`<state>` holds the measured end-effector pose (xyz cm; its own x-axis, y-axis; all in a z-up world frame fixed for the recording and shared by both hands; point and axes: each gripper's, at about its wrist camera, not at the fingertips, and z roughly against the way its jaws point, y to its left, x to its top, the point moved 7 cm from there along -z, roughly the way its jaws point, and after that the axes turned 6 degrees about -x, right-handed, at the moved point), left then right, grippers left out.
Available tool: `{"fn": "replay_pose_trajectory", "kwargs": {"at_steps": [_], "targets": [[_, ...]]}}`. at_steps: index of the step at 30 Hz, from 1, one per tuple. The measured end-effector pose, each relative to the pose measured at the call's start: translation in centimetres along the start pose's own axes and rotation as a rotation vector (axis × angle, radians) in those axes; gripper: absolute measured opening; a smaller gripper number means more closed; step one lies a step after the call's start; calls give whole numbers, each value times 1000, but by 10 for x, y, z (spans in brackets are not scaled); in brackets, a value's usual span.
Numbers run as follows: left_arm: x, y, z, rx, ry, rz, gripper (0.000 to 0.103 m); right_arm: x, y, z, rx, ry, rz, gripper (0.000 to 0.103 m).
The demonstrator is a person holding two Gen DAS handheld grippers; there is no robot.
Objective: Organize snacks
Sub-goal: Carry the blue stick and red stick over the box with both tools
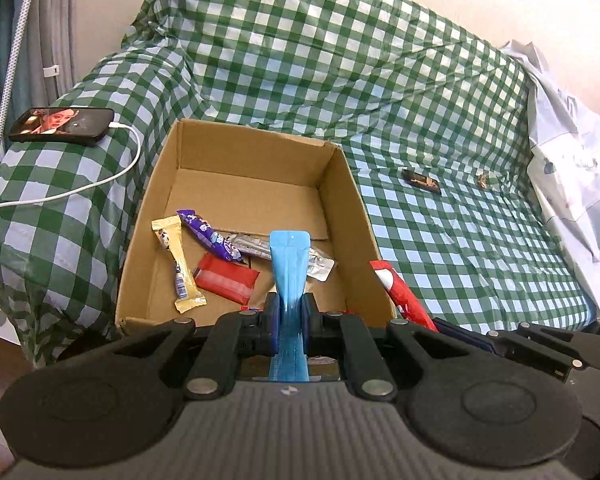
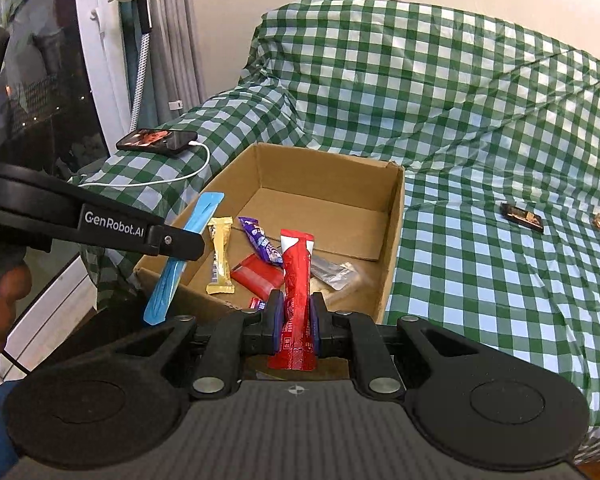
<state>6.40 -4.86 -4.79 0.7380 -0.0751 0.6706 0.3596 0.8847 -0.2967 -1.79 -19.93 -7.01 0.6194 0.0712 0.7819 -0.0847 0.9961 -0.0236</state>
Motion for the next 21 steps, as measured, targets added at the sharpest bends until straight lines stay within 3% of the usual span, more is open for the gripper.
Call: {"fn": "replay_pose_trajectory", "kwargs": {"at_steps": [21], "targets": [[-6,4,-4,-1,11,16,11,-4,5,-6,-1,7,16,15]]}}
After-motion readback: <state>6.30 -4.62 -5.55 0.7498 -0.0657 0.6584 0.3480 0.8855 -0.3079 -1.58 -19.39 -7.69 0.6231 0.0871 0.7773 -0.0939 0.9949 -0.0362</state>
